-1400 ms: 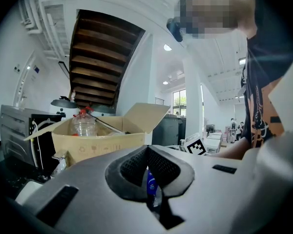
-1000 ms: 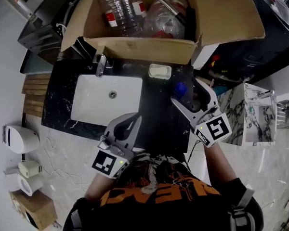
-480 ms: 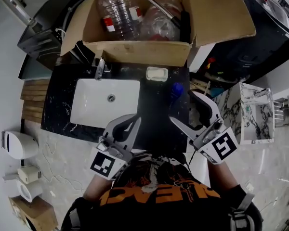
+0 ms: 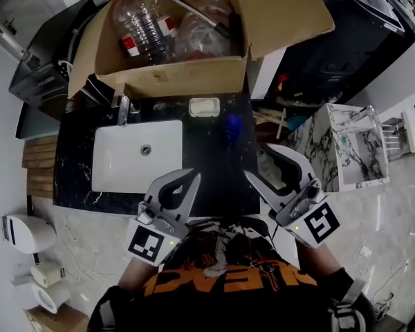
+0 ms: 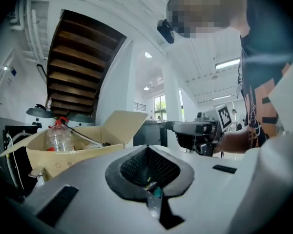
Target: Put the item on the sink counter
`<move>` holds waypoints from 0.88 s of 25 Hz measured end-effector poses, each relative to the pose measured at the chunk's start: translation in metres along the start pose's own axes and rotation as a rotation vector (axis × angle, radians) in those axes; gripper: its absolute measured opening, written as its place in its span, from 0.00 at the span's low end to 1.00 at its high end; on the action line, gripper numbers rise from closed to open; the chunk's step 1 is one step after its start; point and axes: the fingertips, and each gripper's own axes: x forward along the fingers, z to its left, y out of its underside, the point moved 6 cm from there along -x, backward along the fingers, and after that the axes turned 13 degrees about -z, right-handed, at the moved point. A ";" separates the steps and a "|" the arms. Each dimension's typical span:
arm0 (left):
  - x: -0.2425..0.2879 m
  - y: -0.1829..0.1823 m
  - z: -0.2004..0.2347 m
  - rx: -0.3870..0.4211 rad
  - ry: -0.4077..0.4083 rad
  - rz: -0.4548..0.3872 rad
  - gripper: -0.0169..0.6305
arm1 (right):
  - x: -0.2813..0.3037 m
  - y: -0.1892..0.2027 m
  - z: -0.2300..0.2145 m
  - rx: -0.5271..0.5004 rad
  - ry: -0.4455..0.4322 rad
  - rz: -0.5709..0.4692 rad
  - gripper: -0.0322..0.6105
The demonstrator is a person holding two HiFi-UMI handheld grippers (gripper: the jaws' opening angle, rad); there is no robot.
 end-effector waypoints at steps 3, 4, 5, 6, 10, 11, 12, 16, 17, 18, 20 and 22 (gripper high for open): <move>0.004 0.002 -0.005 -0.010 0.023 -0.002 0.05 | -0.011 -0.003 0.001 -0.019 0.042 -0.005 0.28; 0.005 0.003 -0.006 -0.012 0.028 0.000 0.05 | -0.014 -0.001 0.000 -0.012 0.061 -0.002 0.21; 0.006 0.002 -0.007 -0.016 0.032 0.004 0.05 | -0.016 0.001 -0.002 0.001 0.078 0.000 0.10; 0.007 0.001 -0.008 -0.021 0.037 0.007 0.05 | -0.017 0.002 -0.003 0.015 0.089 0.003 0.07; 0.011 -0.009 -0.014 -0.025 0.064 -0.009 0.05 | -0.016 0.004 -0.002 0.008 0.087 0.010 0.07; 0.011 -0.010 -0.015 -0.017 0.068 -0.012 0.05 | -0.017 0.004 -0.001 0.005 0.086 0.013 0.07; 0.010 -0.011 -0.015 -0.010 0.068 -0.012 0.05 | -0.018 0.006 0.000 0.005 0.085 0.017 0.07; 0.007 -0.013 -0.017 -0.016 0.054 -0.010 0.05 | -0.019 0.012 0.001 0.056 0.075 0.030 0.07; 0.005 -0.013 -0.017 -0.017 0.050 -0.010 0.05 | -0.019 0.012 0.003 0.063 0.066 0.028 0.07; 0.003 -0.014 -0.017 -0.018 0.047 -0.011 0.05 | -0.018 0.012 0.005 0.066 0.056 0.026 0.07; -0.001 -0.014 -0.017 -0.018 0.043 -0.010 0.05 | -0.017 0.013 0.009 0.067 0.044 0.024 0.07; -0.004 -0.012 -0.018 -0.019 0.042 -0.008 0.05 | -0.018 0.015 0.013 0.059 0.041 0.022 0.07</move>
